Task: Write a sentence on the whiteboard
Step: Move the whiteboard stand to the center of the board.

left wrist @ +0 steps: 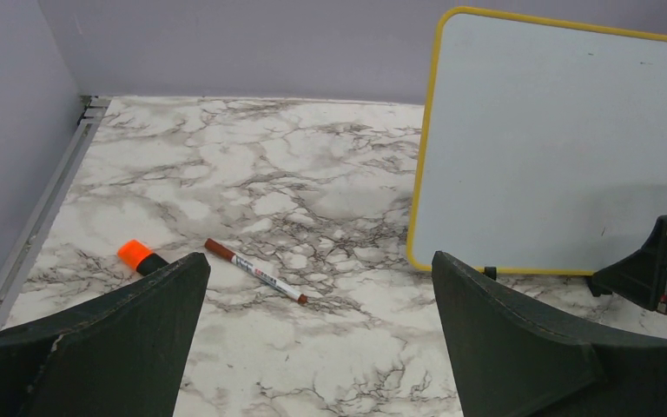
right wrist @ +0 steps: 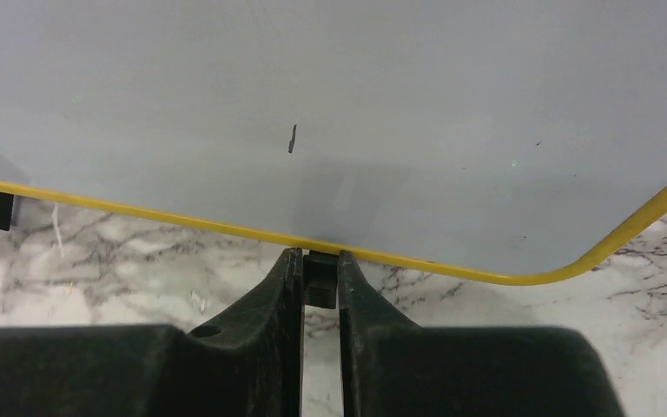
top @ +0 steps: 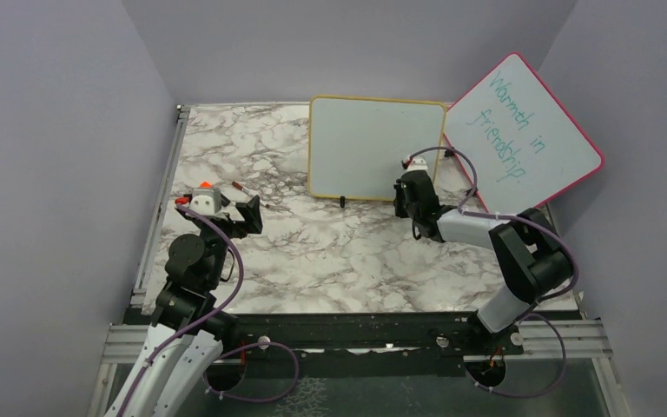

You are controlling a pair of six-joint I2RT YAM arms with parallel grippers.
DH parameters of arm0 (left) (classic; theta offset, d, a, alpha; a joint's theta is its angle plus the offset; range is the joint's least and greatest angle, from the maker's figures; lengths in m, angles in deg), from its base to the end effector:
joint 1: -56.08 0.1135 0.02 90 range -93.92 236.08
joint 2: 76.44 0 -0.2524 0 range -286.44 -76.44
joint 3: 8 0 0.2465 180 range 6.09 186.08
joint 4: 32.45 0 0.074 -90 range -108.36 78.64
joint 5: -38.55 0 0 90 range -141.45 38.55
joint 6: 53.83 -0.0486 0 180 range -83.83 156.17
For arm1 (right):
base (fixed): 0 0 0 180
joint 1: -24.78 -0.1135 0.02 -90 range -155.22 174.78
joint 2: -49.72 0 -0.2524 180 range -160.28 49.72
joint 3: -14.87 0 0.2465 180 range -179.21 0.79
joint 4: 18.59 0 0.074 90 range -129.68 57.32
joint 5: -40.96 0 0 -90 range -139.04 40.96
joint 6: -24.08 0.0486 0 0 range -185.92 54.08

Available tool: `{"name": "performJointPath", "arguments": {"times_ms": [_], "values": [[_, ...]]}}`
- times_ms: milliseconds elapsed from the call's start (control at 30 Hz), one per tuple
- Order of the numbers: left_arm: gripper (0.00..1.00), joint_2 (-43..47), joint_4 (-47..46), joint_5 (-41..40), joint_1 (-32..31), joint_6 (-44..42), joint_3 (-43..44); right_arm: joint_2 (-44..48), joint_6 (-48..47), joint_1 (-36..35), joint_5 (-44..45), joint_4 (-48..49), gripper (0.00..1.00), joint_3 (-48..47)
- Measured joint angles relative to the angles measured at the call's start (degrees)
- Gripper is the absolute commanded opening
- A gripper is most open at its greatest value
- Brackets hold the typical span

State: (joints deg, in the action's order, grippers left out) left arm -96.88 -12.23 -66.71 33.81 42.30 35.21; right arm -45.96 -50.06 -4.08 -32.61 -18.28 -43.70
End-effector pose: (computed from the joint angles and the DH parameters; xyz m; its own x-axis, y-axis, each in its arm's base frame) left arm 0.1266 -0.0380 0.3024 0.0279 -0.1227 -0.9920 0.1260 0.9850 -0.1183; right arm 0.3028 0.1512 0.1437 -0.5770 -0.0187 -0.8166 -0.1112 0.9922 0.0558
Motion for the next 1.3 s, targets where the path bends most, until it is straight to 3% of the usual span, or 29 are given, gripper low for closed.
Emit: {"name": "performJointPath", "arguments": {"times_ms": [400,1067,1300], "values": [[0.99,0.0,0.0,-0.7,0.0,0.0,0.0,10.6,-5.1,-0.3,-11.2,-0.6,0.00,10.0],[0.99,0.9,0.1,-2.2,0.0,0.0,0.0,18.4,-4.6,-2.3,-13.0,-8.0,0.01,13.1],[0.99,2.5,0.2,-2.5,0.0,0.0,0.0,20.8,-2.3,-2.6,-12.8,-7.5,0.20,16.1]]}}
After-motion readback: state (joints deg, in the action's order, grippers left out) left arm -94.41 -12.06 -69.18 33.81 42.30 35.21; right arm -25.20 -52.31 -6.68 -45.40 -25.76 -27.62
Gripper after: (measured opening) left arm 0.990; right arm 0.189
